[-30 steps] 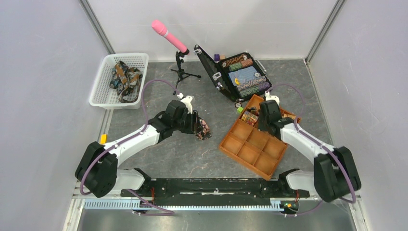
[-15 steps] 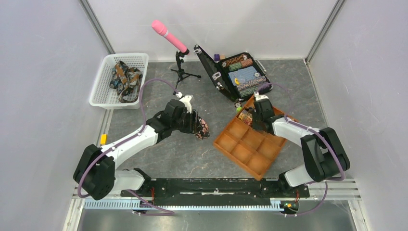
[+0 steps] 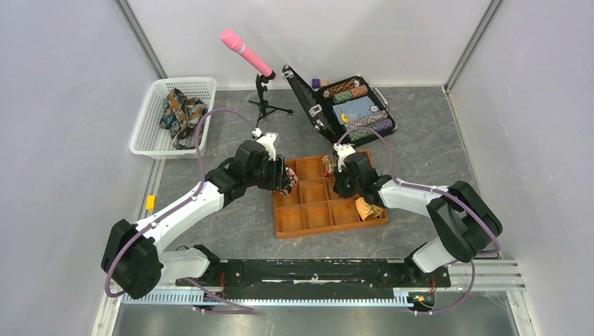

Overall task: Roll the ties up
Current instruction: Move the storage box to the center of the board, then place the tie in the storage box.

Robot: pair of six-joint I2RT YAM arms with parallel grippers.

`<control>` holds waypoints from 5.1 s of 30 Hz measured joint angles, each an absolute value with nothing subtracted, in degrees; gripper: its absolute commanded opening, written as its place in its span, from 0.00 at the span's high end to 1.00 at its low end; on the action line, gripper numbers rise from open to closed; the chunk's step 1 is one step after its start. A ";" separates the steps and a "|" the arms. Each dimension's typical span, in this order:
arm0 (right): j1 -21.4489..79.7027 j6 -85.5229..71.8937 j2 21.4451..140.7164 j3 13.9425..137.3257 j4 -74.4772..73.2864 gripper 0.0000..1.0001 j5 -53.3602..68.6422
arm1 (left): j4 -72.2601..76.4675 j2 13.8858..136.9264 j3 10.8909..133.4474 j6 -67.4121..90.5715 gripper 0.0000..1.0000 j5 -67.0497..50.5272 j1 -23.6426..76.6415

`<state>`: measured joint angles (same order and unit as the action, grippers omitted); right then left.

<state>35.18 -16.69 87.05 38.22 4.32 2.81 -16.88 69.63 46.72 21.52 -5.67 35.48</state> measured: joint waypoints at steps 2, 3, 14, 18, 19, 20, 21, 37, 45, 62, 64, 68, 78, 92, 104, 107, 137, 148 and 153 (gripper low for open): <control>35.48 -16.91 86.76 37.39 4.32 1.00 2.79 | -18.22 69.14 47.46 21.32 0.44 -4.82 35.51; 35.90 -17.12 86.46 36.86 4.27 1.00 2.81 | -18.85 68.99 47.94 21.30 0.44 -4.56 35.48; 38.37 -21.43 75.07 35.81 1.30 1.00 -3.01 | -25.69 68.42 57.45 21.91 0.45 -2.83 35.73; 38.24 -22.55 68.75 37.65 -2.04 1.00 -6.87 | -25.98 69.10 60.73 24.38 0.45 -2.00 37.15; 38.20 -22.72 67.31 38.22 -2.76 1.00 -7.99 | -26.00 69.56 61.47 25.28 0.45 -1.80 37.63; 38.15 -22.92 65.82 38.63 -3.38 1.00 -8.88 | -25.69 70.22 62.13 26.20 0.45 -1.61 38.13; 38.06 -23.14 64.16 38.79 -4.10 1.00 -9.89 | -25.34 70.87 62.59 26.94 0.45 -1.52 38.57; 32.12 -24.18 51.03 31.83 -13.02 1.00 -15.18 | -9.87 79.64 59.29 40.29 0.45 0.45 42.24; 31.70 -24.29 50.92 31.11 -13.85 1.00 -14.24 | -5.04 82.19 55.33 43.51 0.44 2.02 41.15; 31.44 -25.52 50.54 29.12 -14.17 1.00 -12.95 | -5.76 85.52 53.45 44.10 0.44 10.94 38.59; 31.44 -25.54 50.54 29.12 -14.15 1.00 -12.78 | -5.96 85.80 53.30 44.10 0.44 11.90 38.59; 31.44 -25.58 50.63 29.12 -14.15 1.00 -12.62 | -7.51 85.86 52.77 44.07 0.44 14.24 38.59; 31.44 -25.67 51.90 29.12 -14.06 1.00 -12.03 | -9.63 85.86 52.56 44.10 0.44 18.02 38.59; 31.44 -25.69 52.21 29.12 -14.24 1.00 -11.84 | -11.03 87.55 51.31 48.53 0.43 22.24 38.59; 31.44 -25.74 50.89 29.10 -14.35 1.00 -11.81 | -14.11 91.59 53.63 50.24 0.27 24.64 40.03; 31.44 -25.74 50.63 28.88 -14.37 1.00 -11.84 | -14.70 91.59 54.11 50.35 0.24 25.08 40.49; 31.44 -25.69 49.34 28.67 -15.14 1.00 -11.88 | -23.86 89.21 59.31 48.58 0.39 29.56 41.01; 31.44 -25.67 49.34 28.56 -15.14 1.00 -11.84 | -23.42 90.41 59.55 48.16 0.46 29.45 41.01; 31.44 -25.67 49.34 28.25 -15.18 1.00 -11.77 | -23.11 92.75 60.80 47.81 0.48 29.36 41.01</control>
